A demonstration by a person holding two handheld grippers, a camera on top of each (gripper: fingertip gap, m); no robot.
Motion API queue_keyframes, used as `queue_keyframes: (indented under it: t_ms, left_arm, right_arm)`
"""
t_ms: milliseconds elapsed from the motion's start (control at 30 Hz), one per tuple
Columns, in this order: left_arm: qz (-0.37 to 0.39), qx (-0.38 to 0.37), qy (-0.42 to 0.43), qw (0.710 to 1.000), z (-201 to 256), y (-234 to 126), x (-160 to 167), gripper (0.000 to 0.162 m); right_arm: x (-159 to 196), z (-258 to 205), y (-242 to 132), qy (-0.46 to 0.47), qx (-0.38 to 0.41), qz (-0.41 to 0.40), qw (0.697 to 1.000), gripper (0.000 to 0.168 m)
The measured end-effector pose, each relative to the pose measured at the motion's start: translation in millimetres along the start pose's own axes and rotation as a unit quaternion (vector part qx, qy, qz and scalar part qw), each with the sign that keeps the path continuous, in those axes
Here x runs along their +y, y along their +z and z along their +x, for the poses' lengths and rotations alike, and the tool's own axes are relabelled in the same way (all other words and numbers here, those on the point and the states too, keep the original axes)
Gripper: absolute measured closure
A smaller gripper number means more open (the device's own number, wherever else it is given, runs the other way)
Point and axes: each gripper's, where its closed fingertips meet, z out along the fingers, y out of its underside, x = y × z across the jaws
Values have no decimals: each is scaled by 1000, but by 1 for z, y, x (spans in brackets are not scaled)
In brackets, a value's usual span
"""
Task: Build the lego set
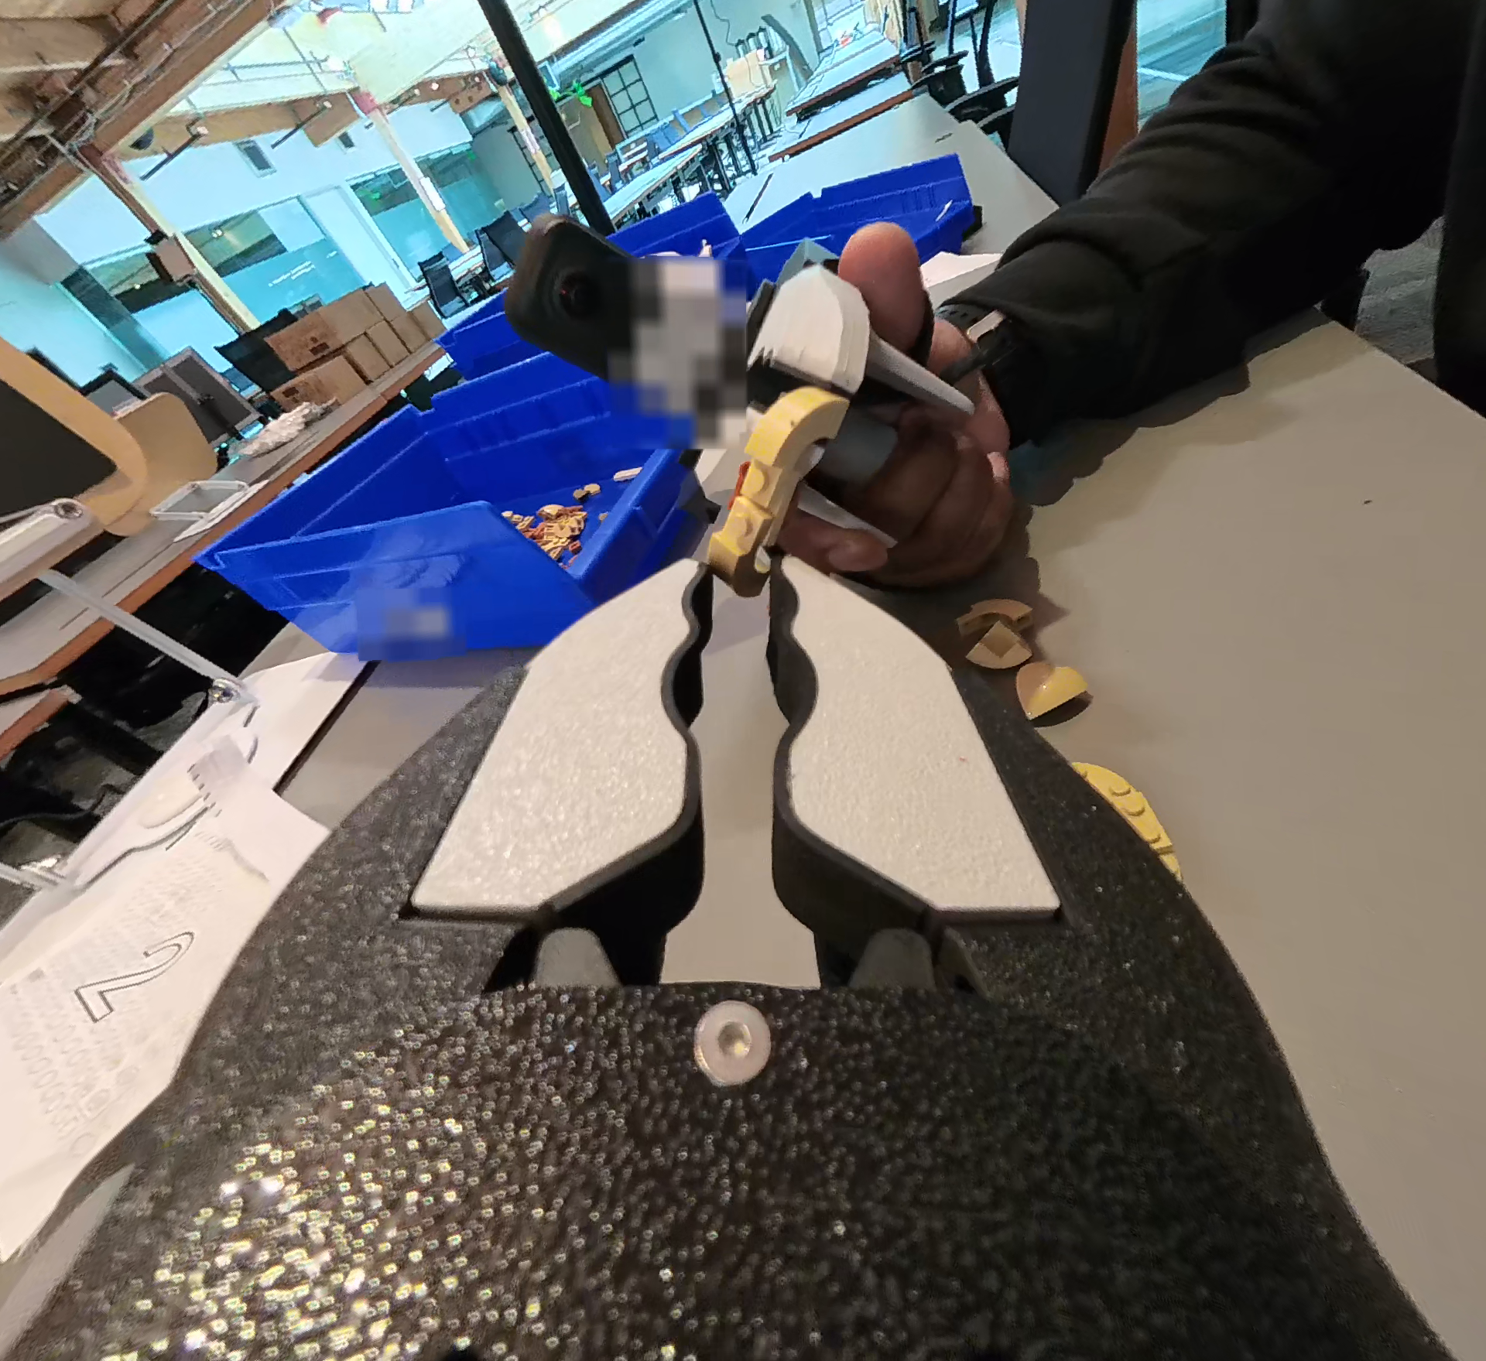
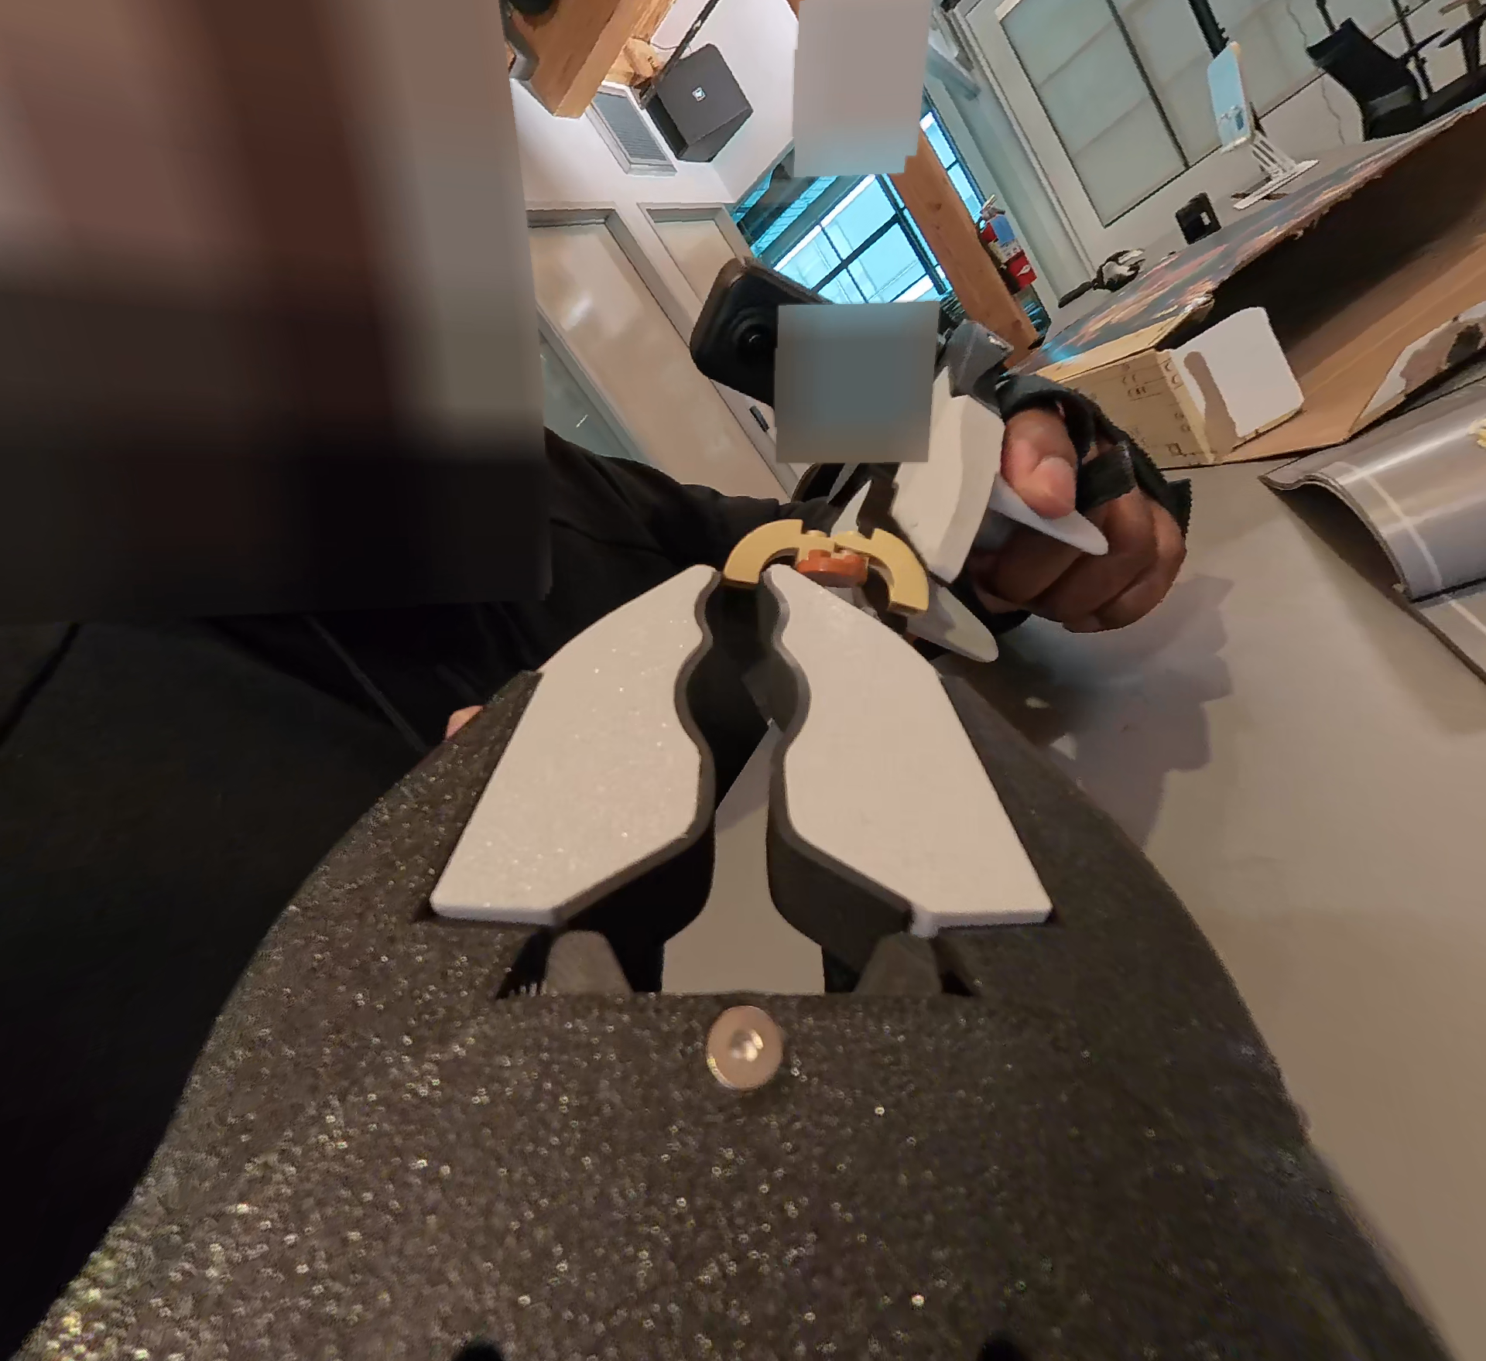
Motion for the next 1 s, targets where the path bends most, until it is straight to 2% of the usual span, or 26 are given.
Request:
queue_keyframes:
  t_ms: [567, 1000]
  left_arm:
    - [-61, -19, -15, 998, -5, 3, 14, 150]
    - [-53, -29, -53, 997, -6, 6, 14, 149]
  right_arm:
    - [-4, 12, -6, 38, 34, 22, 998, 161]
    - [0, 18, -2, 9, 72, 8, 997, 161]
